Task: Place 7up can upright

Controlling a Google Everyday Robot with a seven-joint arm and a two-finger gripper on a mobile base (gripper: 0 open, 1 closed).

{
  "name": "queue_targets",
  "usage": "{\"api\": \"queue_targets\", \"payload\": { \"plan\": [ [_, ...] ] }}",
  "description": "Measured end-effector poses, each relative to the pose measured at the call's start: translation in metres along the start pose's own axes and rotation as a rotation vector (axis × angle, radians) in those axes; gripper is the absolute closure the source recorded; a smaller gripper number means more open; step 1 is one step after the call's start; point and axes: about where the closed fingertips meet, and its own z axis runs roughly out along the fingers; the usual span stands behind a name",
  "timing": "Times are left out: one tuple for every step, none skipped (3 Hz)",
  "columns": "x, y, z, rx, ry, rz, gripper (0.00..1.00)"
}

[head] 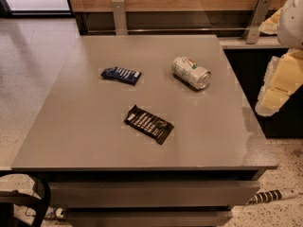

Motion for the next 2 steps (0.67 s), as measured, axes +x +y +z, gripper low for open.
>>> {"api": "queue_targets", "payload": {
  "plan": [
    [-0.009, -0.032, 0.008, -0.021, -0.012, 0.081, 0.0],
    [-0.026, -0.072, 0.019, -0.026, -0.019, 0.185, 0.0]
  ]
}}
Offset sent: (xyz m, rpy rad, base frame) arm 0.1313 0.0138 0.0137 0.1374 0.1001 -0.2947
